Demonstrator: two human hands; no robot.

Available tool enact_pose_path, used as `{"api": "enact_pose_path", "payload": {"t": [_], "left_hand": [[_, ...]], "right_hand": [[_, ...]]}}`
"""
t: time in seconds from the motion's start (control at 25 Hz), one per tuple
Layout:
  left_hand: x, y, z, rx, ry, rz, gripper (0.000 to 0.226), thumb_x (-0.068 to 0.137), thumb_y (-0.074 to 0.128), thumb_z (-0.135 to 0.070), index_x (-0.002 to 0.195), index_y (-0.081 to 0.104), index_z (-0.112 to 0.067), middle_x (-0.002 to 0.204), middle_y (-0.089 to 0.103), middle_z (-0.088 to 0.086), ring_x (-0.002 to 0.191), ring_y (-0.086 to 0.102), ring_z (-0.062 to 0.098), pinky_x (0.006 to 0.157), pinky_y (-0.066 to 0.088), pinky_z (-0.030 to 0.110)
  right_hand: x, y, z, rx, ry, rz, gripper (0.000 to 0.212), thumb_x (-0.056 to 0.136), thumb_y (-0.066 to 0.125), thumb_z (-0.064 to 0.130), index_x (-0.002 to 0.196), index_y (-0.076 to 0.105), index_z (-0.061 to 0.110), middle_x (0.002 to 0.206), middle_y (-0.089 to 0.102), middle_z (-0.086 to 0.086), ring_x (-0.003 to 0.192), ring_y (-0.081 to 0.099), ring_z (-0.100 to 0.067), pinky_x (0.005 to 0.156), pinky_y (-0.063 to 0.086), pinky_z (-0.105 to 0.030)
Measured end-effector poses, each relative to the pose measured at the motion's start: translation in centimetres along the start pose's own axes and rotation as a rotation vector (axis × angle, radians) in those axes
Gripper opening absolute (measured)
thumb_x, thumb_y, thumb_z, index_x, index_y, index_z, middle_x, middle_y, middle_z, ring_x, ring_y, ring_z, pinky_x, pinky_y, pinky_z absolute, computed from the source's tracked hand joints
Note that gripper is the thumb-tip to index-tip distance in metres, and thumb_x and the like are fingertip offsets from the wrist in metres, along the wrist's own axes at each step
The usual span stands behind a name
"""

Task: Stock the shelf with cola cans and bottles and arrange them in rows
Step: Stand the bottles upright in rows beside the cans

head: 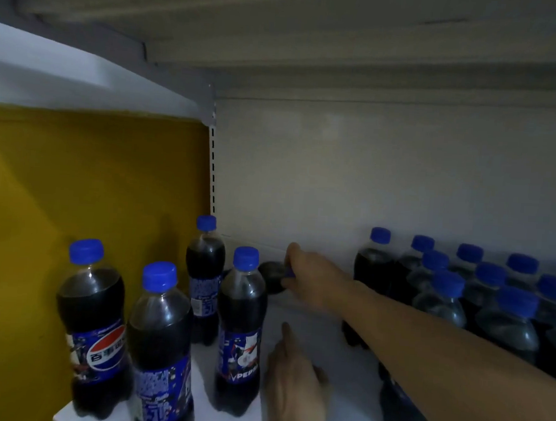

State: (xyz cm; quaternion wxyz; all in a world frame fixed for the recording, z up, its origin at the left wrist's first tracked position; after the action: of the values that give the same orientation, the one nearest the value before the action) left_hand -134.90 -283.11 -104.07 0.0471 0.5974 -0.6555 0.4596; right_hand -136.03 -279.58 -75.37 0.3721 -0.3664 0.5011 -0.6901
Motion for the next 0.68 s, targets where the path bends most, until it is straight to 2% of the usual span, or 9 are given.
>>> {"api": "enact_pose_path", "payload": {"t": [0.04,0.08,0.16,0.24,0.28,0.32,0.4,0.52,0.68], "left_hand": [[4.5,-2.8,0.7,-0.042,-0.067,0.309,0.089,0.061,0.087,-0.006,0.134,0.045,0.023,0.112,0.065,0.032,0.095,0.069,0.040,0.081,0.060,0.045],[6.4,-6.2,-0.6,-0.169,-0.321,0.515,0.080,0.079,0.075,-0.010,0.141,0.036,0.023,0.126,0.059,0.031,0.109,0.065,0.036,0.093,0.055,0.039],[4.7,-10.5,-4.3,-0.270,-0.326,0.281,0.090,0.081,0.069,-0.027,0.153,0.029,0.007,0.142,0.052,0.013,0.123,0.061,0.020,0.098,0.053,0.027],[3.9,-13.6,-6.4,-0.399,-0.289,0.327,0.110,0.083,0.076,-0.028,0.162,0.001,-0.013,0.161,0.027,0.002,0.145,0.039,0.018,0.116,0.038,0.033],[3.3,-14.9,-7.3,-0.544,-0.297,0.384,0.118,0.080,0.082,-0.024,0.162,-0.004,-0.022,0.165,0.018,-0.001,0.149,0.032,0.019,0.120,0.034,0.038],[4.0,-15.4,-8.0,-0.667,-0.296,0.377,0.122,0.076,0.086,-0.019,0.162,0.000,-0.028,0.165,0.018,-0.004,0.148,0.033,0.017,0.120,0.035,0.040],[4.4,-15.4,-8.5,-0.806,-0.226,0.359,0.112,0.073,0.089,-0.014,0.157,0.018,-0.037,0.157,0.034,-0.011,0.140,0.042,0.006,0.115,0.042,0.037],[3.9,-16.0,-9.8,-0.884,-0.153,0.380,0.082,0.074,0.088,-0.013,0.132,0.041,-0.047,0.131,0.056,-0.023,0.119,0.054,-0.010,0.098,0.047,0.017],[4.1,-14.8,-9.7,-0.884,-0.135,0.482,0.066,0.075,0.085,-0.011,0.114,0.053,-0.054,0.120,0.056,-0.020,0.107,0.055,-0.012,0.092,0.048,0.018]], "right_hand": [[0.3,-1.2,0.6,-0.017,-0.021,-0.045,0.028,0.100,0.057,0.030,0.115,0.044,0.009,0.103,0.059,-0.014,0.091,0.060,-0.028,0.078,0.055,-0.043],[0.4,-2.3,1.2,-0.021,-0.045,-0.059,0.026,0.102,0.055,0.029,0.116,0.045,0.009,0.103,0.058,-0.013,0.091,0.060,-0.027,0.078,0.054,-0.043],[0.2,-5.6,2.3,-0.052,-0.077,-0.074,0.024,0.104,0.051,0.028,0.116,0.046,0.008,0.106,0.059,-0.013,0.091,0.058,-0.025,0.079,0.054,-0.042],[-0.7,-7.7,2.6,-0.148,-0.109,-0.012,0.029,0.105,0.047,0.034,0.117,0.048,0.008,0.104,0.058,-0.011,0.090,0.058,-0.025,0.080,0.053,-0.042],[-1.4,-8.6,2.4,-0.190,-0.108,0.022,0.032,0.105,0.045,0.038,0.116,0.048,0.008,0.101,0.058,-0.010,0.088,0.058,-0.025,0.079,0.053,-0.041],[-2.0,-9.6,2.1,-0.202,-0.098,0.036,0.034,0.106,0.043,0.041,0.115,0.049,0.009,0.097,0.058,-0.008,0.085,0.058,-0.024,0.076,0.053,-0.039],[-3.4,-11.8,1.8,-0.211,-0.092,0.014,0.037,0.105,0.041,0.046,0.114,0.051,0.012,0.092,0.057,-0.004,0.079,0.057,-0.020,0.072,0.051,-0.035],[-4.9,-13.9,0.6,-0.278,-0.054,-0.034,0.042,0.102,0.042,0.053,0.112,0.055,0.014,0.088,0.055,0.000,0.077,0.056,-0.016,0.066,0.047,-0.031],[-6.3,-13.6,-1.7,-0.437,0.012,-0.018,0.051,0.100,0.041,0.060,0.107,0.057,0.013,0.084,0.054,0.001,0.075,0.054,-0.016,0.064,0.043,-0.031]]}}
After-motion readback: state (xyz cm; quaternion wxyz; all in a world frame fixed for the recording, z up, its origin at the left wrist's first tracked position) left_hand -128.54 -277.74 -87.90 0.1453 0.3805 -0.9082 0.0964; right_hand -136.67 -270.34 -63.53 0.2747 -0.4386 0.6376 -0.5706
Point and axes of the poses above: each hand's wrist, its own x-axis towards the middle knuckle, its own y-axis out of the palm, z = x × y, the point moved 1 cm from there along x, towards the middle knuckle
